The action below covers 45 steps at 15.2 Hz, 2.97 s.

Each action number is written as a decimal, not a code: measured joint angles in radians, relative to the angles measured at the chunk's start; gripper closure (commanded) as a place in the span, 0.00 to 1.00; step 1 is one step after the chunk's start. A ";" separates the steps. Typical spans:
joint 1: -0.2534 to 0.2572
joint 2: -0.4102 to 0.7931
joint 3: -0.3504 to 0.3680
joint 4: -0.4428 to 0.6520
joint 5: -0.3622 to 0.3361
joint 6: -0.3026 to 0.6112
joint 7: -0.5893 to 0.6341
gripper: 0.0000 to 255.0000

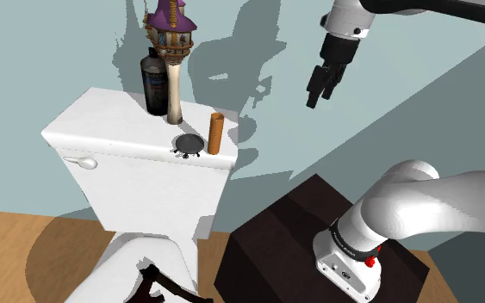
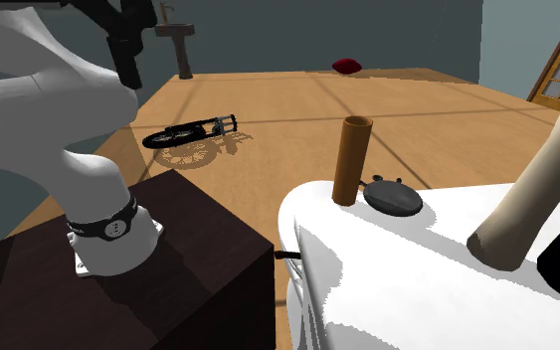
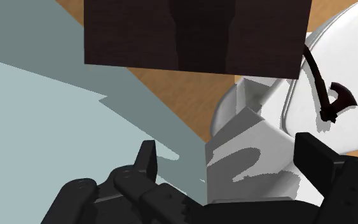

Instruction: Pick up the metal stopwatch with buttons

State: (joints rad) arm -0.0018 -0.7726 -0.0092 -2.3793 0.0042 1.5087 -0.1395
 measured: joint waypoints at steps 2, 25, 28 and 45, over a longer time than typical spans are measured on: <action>0.002 -0.001 0.010 -0.006 0.008 0.009 0.014 0.00; 0.005 0.400 0.568 0.057 0.177 0.534 0.778 0.00; -0.025 0.525 0.650 0.129 0.107 0.597 0.913 0.00; -0.038 0.623 0.697 0.094 0.042 0.723 1.001 1.00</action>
State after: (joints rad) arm -0.0398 -0.1495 0.6874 -2.2854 0.0458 2.2313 0.8613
